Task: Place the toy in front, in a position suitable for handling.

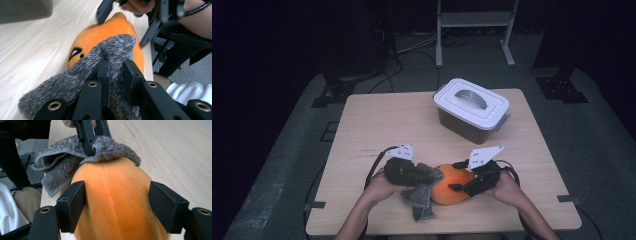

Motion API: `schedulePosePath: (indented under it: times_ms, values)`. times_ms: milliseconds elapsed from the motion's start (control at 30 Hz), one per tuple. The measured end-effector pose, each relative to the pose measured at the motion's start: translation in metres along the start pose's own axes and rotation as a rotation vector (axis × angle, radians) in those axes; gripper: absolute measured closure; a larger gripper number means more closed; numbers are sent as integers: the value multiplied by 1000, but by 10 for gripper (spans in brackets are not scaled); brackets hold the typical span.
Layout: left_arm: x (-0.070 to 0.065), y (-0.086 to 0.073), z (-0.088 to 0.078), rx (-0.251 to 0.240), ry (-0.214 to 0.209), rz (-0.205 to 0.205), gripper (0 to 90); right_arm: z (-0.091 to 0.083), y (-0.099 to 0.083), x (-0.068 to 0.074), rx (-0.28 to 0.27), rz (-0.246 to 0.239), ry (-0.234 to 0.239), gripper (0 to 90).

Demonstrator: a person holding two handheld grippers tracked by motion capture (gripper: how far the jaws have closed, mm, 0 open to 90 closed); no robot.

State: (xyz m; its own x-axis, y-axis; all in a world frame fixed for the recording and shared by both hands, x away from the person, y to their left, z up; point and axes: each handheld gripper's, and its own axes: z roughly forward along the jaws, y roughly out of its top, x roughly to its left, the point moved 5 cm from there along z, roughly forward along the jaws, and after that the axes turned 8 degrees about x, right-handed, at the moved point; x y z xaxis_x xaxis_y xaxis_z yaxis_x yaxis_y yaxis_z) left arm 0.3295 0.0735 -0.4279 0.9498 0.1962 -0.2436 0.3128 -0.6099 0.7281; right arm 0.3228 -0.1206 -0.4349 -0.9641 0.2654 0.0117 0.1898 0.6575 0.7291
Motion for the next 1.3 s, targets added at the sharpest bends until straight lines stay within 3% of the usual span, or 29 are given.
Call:
schedulePosePath:
  times_ms: [67,200,333,467,667,767,933,1100,1200,1300]
  values:
    - [0,0,0,17,10,6,772,5,0,2,10,-29,-3,327]
    - [7,-5,-2,4,26,-16,773,-1,-4,-1,16,-58,5,437]
    - [15,-12,-2,2,20,-53,772,-8,-13,-11,-6,-8,23,426]
    - [11,-8,-2,6,26,-32,772,-7,-12,-10,-6,-3,24,429]
    - [-9,12,-4,-26,-3,30,772,3,-1,8,-11,-113,15,471]
    - [-15,14,1,12,16,67,771,9,6,18,11,-167,-5,460]
    - [-4,4,1,30,29,34,773,2,4,11,-5,-101,13,339]
    - [5,-2,-4,13,24,-7,772,-8,-3,0,-35,-37,-1,319]
    - [1,1,-1,14,24,9,772,-4,3,5,-30,-82,-32,315]
    - [2,0,-2,10,22,6,772,1,4,10,0,-139,-52,419]
